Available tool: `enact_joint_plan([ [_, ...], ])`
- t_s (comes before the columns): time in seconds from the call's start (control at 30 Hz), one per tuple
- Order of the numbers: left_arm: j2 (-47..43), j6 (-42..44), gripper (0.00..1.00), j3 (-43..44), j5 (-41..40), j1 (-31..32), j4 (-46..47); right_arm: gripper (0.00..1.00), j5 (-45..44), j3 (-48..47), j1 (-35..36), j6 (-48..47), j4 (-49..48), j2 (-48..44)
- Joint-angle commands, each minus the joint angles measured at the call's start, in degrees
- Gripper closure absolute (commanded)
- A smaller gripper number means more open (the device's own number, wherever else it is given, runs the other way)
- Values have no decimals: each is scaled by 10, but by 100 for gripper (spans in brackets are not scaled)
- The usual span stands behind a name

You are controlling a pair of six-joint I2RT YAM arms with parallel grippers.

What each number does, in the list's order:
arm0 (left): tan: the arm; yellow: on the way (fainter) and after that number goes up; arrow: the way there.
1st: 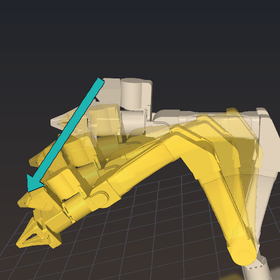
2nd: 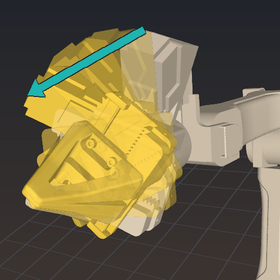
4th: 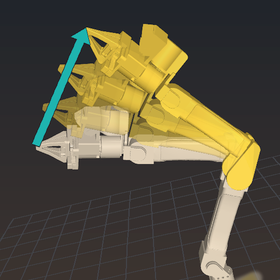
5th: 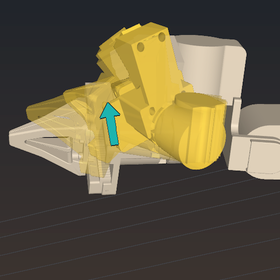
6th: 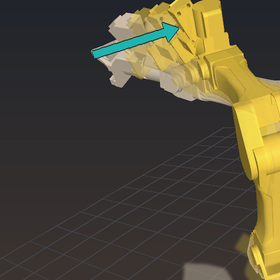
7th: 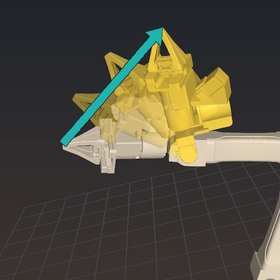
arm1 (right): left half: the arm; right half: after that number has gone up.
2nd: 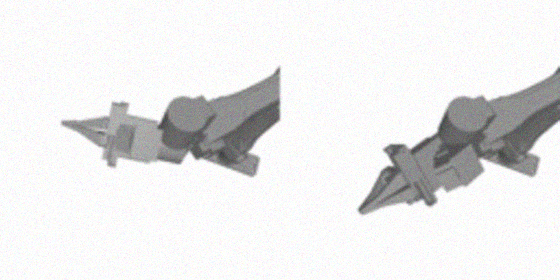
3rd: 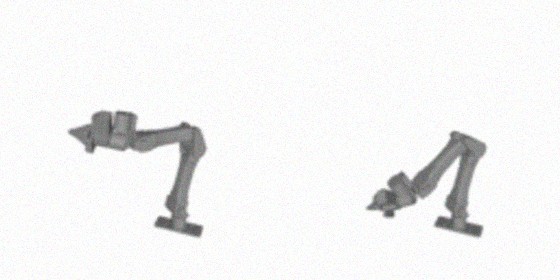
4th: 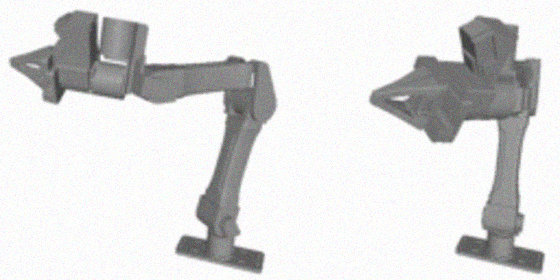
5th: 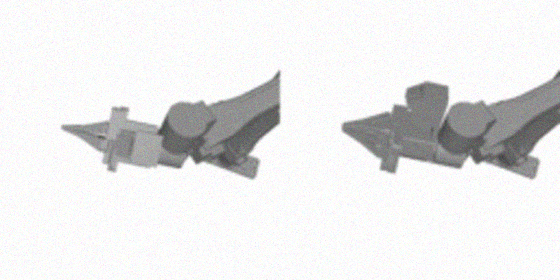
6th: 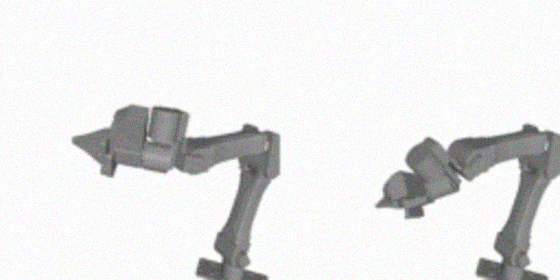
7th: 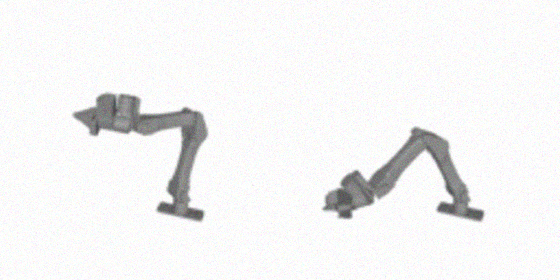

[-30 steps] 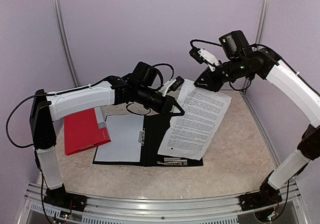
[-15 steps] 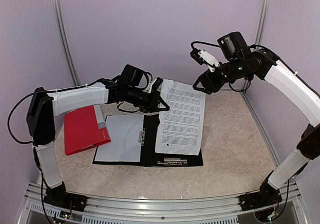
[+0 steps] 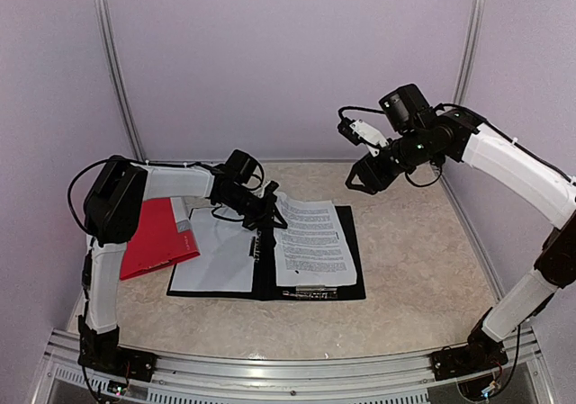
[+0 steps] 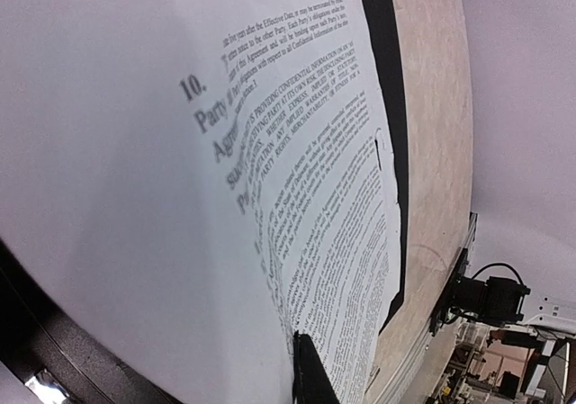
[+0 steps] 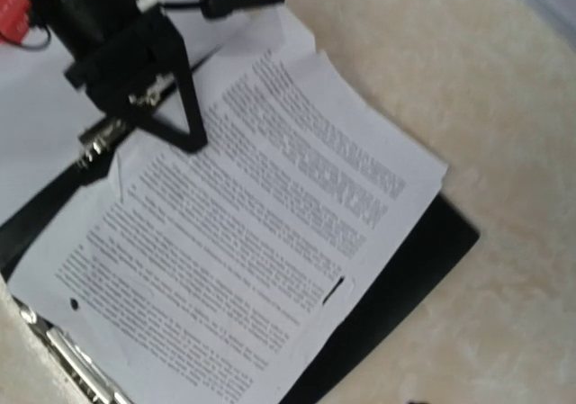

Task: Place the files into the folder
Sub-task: Place the file on the spring clip of the folder.

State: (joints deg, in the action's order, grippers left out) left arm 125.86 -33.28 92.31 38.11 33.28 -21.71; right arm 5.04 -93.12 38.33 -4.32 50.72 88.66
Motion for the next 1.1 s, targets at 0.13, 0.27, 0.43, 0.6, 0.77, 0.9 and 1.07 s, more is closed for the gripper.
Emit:
enact_joint_plan([
  [0.13, 16, 32, 100, 29, 19, -10, -33, 46, 6, 34, 4, 17, -22, -5],
  [0.27, 23, 56, 99, 41, 23, -17, -36, 47, 3, 40, 4, 19, -22, -2],
  [0.43, 30, 82, 97, 58, 28, -17, -42, 47, 3, 49, 4, 19, -27, -2],
  [0.6, 39, 90, 96, 64, 42, -16, -44, 47, 2, 50, 4, 19, -27, 5],
  [0.77, 46, 97, 96, 62, 51, -13, -48, 47, 2, 51, 4, 19, -27, 15],
  [0.9, 46, 89, 96, 61, 56, -14, -50, 47, 0, 51, 4, 19, -28, 22],
  [1.07, 48, 79, 97, 62, 67, -15, -47, 48, -3, 52, 5, 20, -24, 29],
])
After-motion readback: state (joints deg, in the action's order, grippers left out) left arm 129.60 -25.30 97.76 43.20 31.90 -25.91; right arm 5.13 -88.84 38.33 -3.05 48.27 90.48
